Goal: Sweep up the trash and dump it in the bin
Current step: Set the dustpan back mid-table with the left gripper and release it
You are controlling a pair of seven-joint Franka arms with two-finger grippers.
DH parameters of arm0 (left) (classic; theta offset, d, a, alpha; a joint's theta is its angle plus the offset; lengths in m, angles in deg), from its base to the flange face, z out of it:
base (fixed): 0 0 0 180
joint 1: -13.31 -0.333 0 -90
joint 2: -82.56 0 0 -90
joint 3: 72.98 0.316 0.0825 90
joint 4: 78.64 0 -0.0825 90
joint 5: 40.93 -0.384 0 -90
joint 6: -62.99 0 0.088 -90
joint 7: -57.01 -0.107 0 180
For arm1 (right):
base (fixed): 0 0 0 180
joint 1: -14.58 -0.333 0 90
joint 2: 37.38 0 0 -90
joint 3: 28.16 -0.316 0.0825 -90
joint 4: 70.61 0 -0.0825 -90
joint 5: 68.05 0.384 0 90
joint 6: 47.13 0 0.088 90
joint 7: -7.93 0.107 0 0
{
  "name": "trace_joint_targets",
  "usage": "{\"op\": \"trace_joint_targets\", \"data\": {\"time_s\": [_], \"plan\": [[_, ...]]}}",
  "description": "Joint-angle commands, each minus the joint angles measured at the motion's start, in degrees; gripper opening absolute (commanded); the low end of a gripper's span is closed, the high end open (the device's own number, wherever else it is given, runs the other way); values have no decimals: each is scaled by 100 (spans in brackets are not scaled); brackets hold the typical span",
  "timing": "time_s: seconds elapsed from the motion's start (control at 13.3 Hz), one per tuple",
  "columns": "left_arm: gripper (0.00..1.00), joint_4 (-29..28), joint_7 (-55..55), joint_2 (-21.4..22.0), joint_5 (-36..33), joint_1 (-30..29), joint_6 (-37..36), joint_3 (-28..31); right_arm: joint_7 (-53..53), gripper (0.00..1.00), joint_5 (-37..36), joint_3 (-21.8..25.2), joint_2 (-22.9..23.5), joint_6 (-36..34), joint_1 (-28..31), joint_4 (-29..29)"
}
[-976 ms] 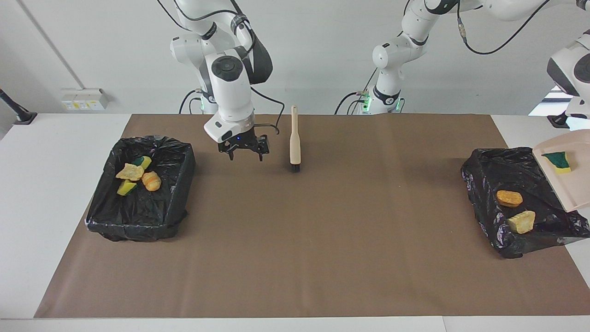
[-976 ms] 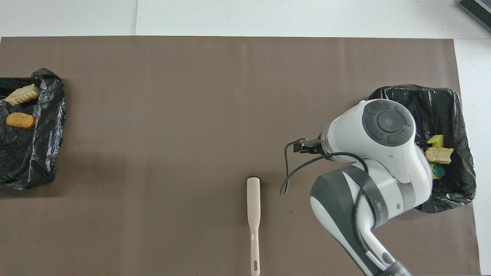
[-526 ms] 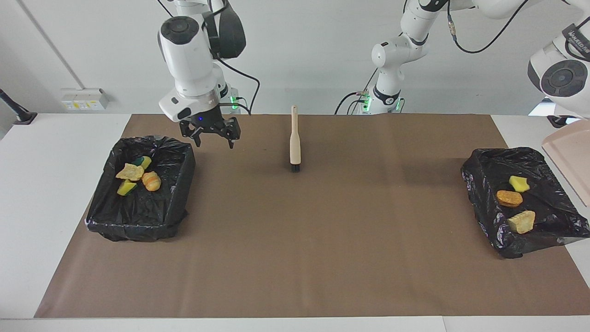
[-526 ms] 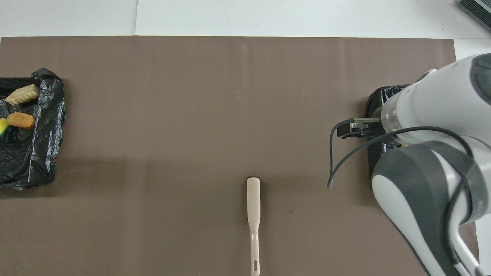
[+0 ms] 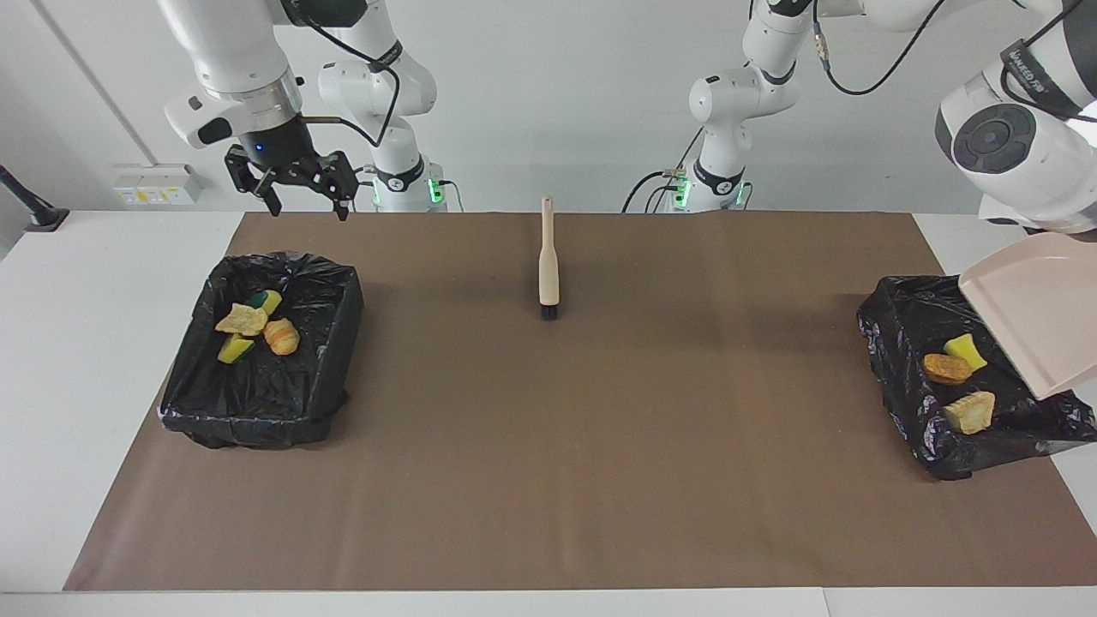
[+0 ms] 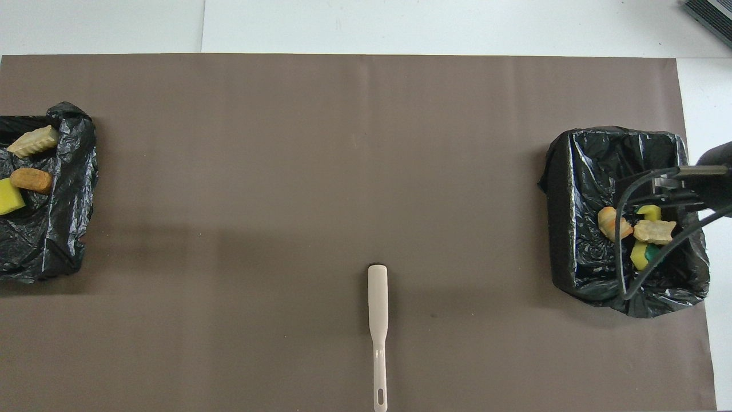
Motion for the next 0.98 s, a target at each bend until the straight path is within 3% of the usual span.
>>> {"op": "trace_joint_targets", "data": {"time_s": [0.0, 0.23, 0.45, 0.9], "plan": [[0, 434, 140, -255, 896, 582, -461, 78, -376, 100, 225, 178, -88, -87, 42, 79], [0, 434, 1375, -404, 2186, 1057, -769, 78, -342, 100, 218, 240, -89, 80, 42, 18], [0, 434, 2860, -860, 3182, 1662, -778, 78, -359, 100, 182, 240, -106, 45, 42, 18], [0, 328, 6587, -1406, 5317, 2613, -32, 78, -359, 100, 244, 240, -106, 36, 33, 18]]}}
